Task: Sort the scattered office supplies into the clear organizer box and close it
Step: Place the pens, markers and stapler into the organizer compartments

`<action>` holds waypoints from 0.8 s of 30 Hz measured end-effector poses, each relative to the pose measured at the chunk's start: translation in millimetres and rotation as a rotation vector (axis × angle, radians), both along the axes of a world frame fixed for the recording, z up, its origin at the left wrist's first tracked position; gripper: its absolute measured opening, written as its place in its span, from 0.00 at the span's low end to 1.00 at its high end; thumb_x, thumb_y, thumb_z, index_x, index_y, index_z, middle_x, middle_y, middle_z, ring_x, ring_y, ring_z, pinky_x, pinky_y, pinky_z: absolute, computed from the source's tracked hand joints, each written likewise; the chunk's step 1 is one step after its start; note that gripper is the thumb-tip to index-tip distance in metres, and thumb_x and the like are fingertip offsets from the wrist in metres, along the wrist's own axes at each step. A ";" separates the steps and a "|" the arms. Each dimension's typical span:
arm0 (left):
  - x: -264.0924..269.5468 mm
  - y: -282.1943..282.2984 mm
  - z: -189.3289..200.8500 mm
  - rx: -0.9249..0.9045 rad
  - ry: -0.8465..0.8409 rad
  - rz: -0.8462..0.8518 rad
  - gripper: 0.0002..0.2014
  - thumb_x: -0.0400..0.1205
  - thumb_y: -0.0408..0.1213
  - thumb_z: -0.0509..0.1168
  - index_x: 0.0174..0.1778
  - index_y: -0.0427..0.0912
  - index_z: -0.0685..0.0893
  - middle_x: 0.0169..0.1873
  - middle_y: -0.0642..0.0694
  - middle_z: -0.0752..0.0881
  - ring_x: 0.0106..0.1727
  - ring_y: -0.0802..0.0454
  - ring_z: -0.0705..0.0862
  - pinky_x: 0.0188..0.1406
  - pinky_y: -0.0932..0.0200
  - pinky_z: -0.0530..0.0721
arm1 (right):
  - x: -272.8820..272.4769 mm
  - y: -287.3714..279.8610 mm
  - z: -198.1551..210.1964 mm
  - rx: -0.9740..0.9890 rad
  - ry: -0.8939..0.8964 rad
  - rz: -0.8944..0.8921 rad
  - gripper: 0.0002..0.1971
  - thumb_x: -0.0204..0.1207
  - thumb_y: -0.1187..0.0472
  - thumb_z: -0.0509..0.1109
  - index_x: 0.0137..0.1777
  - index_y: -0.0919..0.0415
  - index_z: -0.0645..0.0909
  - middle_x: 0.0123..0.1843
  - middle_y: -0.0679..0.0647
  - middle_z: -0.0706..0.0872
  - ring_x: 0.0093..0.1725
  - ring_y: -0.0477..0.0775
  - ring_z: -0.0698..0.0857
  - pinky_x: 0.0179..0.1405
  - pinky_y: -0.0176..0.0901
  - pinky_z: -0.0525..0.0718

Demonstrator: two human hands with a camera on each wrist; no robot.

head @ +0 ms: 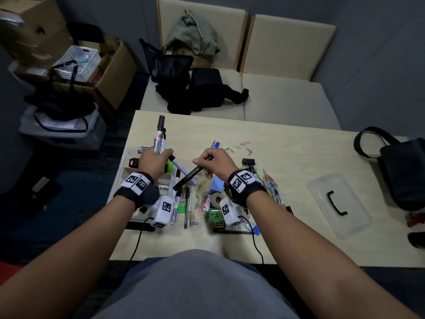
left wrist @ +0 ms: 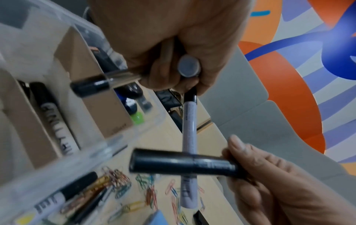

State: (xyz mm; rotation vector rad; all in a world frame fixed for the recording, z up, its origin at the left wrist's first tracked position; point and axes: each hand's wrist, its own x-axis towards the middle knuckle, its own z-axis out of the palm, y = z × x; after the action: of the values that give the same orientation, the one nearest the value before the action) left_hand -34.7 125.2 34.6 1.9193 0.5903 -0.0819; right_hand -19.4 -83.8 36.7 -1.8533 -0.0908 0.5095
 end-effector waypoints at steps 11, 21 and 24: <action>4.0 81.9 7.7 -0.029 -0.061 0.186 0.18 0.68 0.49 0.70 0.37 0.35 0.82 0.27 0.42 0.80 0.26 0.45 0.74 0.31 0.53 0.75 | -12.9 66.0 4.2 0.034 0.079 0.095 0.05 0.76 0.72 0.74 0.50 0.73 0.84 0.36 0.63 0.89 0.34 0.61 0.90 0.49 0.59 0.90; 16.0 115.6 -0.4 -0.060 -0.065 0.248 0.13 0.73 0.43 0.70 0.32 0.39 0.76 0.22 0.45 0.74 0.23 0.46 0.69 0.27 0.58 0.71 | -30.0 130.7 -13.8 -0.474 -0.284 0.407 0.13 0.79 0.69 0.69 0.61 0.62 0.87 0.59 0.60 0.85 0.54 0.59 0.84 0.51 0.41 0.78; 17.3 121.6 -7.5 -0.083 -0.030 0.258 0.14 0.72 0.45 0.70 0.33 0.37 0.78 0.22 0.44 0.76 0.22 0.45 0.71 0.30 0.56 0.72 | -34.8 141.2 -22.1 -0.556 -0.340 0.481 0.13 0.81 0.70 0.65 0.62 0.66 0.85 0.60 0.63 0.82 0.54 0.63 0.84 0.58 0.50 0.82</action>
State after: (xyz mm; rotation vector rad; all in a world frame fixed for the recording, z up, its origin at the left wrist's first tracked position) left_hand -17.4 246.8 27.1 1.7463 0.7971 0.0860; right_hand -54.2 57.4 14.6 -2.4662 -0.6960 0.5788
